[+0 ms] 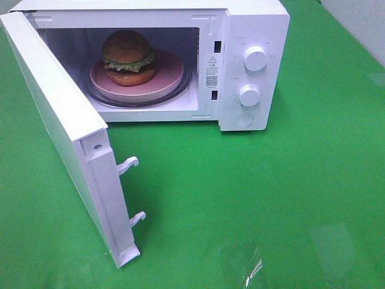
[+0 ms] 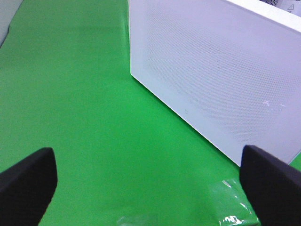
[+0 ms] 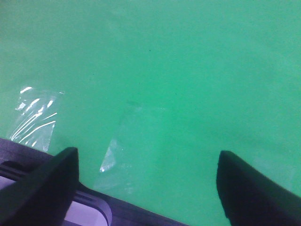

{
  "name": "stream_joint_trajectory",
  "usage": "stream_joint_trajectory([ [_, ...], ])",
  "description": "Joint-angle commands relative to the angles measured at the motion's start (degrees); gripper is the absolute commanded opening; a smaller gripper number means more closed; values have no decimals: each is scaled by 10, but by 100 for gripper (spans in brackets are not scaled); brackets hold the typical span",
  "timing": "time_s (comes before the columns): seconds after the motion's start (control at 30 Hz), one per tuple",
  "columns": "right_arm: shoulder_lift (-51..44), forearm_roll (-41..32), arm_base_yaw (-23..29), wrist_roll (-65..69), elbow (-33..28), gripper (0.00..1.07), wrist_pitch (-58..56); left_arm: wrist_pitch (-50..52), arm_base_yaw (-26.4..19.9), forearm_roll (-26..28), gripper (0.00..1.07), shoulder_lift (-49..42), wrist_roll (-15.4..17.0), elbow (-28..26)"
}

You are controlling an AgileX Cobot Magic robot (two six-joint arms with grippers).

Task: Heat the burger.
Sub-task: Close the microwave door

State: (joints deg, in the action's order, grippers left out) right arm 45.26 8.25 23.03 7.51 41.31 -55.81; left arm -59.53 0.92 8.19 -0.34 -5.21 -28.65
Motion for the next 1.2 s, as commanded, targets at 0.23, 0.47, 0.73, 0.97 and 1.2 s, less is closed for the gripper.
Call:
stream_joint_trajectory([
  [0.23, -108, 1, -7, 16, -31, 76, -12, 2, 1, 3, 98, -5, 3, 2],
  [0.47, -211, -1, -84, 19, -84, 76, -9, 2, 1, 3, 98, -5, 3, 2],
  [0.73, -313, -19, -121, 21, -112, 76, -11, 2, 1, 3, 98, -5, 3, 2],
  [0.97, -352, -45, -136, 21, -124, 76, -16, 2, 1, 3, 98, -5, 3, 2],
  [1.2, -414, -49, -163, 21, -124, 76, -17, 2, 1, 3, 98, -5, 3, 2],
])
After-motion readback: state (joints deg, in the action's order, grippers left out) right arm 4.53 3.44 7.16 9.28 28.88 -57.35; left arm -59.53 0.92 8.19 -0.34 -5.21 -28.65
